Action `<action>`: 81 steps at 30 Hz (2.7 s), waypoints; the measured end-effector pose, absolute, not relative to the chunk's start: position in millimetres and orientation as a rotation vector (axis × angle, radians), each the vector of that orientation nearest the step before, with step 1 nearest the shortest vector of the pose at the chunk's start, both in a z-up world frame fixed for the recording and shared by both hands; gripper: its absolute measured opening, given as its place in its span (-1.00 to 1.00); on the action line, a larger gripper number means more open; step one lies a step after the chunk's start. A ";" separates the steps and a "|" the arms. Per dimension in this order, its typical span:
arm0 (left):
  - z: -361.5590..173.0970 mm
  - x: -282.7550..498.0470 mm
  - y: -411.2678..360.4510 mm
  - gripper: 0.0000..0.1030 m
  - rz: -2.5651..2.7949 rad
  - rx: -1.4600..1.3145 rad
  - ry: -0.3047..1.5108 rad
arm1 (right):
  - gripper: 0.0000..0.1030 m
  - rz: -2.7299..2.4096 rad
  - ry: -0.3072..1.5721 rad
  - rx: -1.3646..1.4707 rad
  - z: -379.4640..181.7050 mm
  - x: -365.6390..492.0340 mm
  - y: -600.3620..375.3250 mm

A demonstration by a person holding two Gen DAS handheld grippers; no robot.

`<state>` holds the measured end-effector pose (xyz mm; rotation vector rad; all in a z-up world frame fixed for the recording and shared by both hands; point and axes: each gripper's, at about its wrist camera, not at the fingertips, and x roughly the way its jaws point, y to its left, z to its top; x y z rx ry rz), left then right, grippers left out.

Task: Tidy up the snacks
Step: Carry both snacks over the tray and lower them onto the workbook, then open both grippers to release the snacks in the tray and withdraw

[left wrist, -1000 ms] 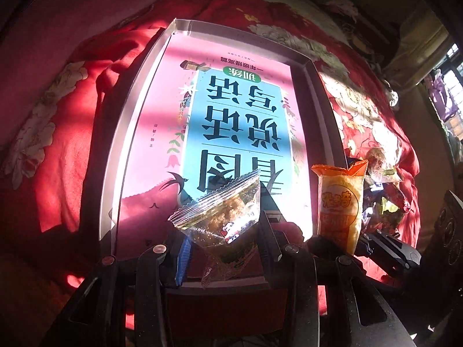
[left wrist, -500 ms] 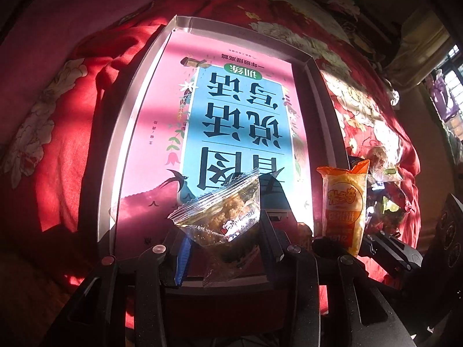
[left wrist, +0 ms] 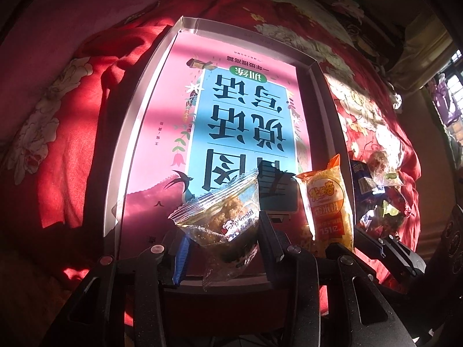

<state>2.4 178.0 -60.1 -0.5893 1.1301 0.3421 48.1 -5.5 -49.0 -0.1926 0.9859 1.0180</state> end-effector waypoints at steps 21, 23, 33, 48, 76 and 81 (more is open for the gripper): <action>-19.9 0.9 162.2 0.12 0.372 -0.477 1.034 | -0.15 0.972 0.885 -0.121 -22.3 55.7 -37.3; -15.9 2.2 157.9 0.14 0.376 -0.457 1.027 | -0.13 0.968 0.875 -0.114 -19.7 56.1 -41.3; -3.6 5.1 139.5 0.26 0.370 -0.397 1.008 | -0.06 0.939 0.834 -0.059 -7.2 60.5 -62.0; 7.7 11.3 118.4 0.26 0.337 -0.352 0.996 | 0.03 0.874 0.794 0.015 3.8 67.5 -98.9; 8.7 51.3 52.2 0.26 0.179 -0.307 1.040 | 0.03 0.691 0.882 0.039 -21.5 85.7 -157.9; 6.4 59.9 46.6 0.26 0.167 -0.306 1.048 | 0.03 0.681 0.920 -0.004 -33.4 87.7 -152.9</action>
